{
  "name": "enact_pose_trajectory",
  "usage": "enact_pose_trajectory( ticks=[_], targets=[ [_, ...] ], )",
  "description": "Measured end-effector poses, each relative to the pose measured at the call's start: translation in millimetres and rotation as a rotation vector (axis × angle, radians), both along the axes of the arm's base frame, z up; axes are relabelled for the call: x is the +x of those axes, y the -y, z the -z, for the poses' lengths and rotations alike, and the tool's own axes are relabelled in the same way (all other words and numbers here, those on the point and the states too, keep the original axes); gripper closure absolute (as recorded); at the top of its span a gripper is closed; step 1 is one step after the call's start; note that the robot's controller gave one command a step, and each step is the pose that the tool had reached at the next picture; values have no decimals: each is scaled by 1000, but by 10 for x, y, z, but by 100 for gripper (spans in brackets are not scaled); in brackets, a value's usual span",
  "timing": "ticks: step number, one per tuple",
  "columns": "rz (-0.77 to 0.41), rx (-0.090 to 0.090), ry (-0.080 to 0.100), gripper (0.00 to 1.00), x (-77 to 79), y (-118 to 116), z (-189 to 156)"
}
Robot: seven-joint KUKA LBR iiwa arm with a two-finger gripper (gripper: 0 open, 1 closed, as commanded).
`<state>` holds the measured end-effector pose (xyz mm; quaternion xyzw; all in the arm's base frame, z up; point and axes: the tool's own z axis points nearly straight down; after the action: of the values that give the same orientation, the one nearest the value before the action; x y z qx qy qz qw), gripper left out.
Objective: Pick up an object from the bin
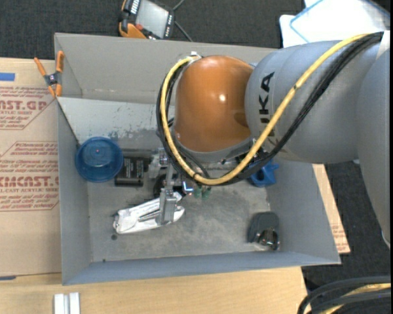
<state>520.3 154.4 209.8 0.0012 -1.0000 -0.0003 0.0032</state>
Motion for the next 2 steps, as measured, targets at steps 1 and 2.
enact_pose_trajectory(
  ticks=[1, 2],
  targets=[
    [2, 1, 7, 0, 19, 8, -37],
    [-46, 3, 10, 0, -51, 242, 1246]
  ],
)
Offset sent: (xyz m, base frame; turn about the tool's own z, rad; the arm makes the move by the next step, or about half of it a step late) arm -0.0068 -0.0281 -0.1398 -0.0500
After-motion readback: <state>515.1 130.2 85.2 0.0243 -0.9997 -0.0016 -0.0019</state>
